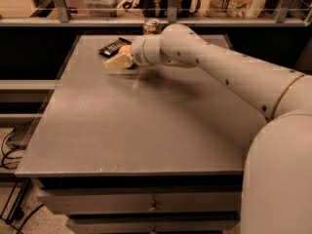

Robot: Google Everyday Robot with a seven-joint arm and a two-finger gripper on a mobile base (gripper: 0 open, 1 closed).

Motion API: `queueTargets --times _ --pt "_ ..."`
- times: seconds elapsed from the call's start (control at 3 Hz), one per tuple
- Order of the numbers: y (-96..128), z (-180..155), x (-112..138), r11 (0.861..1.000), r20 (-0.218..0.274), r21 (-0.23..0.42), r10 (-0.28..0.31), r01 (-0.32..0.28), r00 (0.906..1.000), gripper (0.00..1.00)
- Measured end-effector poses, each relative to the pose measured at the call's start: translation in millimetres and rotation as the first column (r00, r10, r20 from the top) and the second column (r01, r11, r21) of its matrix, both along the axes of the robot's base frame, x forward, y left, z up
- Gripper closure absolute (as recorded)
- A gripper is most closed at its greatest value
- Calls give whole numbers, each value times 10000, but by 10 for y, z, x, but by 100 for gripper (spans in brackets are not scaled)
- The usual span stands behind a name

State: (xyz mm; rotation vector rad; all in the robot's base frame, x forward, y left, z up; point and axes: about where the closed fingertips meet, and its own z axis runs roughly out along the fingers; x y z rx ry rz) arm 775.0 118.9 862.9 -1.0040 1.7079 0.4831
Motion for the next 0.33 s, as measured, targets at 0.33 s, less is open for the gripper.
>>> queueTargets --times 0.33 --pt "1 0 0 10000 -1 0 1 -1 10000 0"
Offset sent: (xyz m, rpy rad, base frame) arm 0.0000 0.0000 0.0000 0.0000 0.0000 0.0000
